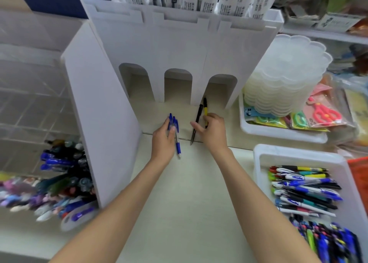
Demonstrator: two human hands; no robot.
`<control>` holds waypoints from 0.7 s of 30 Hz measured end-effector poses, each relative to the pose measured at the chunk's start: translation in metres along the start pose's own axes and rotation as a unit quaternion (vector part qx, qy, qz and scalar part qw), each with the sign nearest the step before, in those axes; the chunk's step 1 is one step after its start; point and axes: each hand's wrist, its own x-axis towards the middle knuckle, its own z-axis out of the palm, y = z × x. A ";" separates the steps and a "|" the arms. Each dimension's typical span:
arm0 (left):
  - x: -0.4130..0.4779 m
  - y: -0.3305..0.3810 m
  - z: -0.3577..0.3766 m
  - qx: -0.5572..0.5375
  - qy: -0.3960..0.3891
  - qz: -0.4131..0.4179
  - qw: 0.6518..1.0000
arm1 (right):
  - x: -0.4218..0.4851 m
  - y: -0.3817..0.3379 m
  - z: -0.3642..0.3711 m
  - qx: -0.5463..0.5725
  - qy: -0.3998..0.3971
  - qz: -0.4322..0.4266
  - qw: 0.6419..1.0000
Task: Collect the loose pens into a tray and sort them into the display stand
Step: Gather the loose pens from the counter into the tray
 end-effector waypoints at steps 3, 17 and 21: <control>-0.003 0.002 0.004 -0.022 -0.035 -0.010 0.999 | -0.015 -0.010 0.004 0.039 -0.050 -0.001 0.998; -0.026 -0.013 0.011 0.019 -0.098 0.009 0.995 | -0.071 -0.003 -0.013 0.230 -0.135 0.076 0.961; -0.029 -0.008 0.021 0.284 0.011 0.015 0.958 | -0.074 0.007 -0.030 0.206 -0.085 0.079 0.972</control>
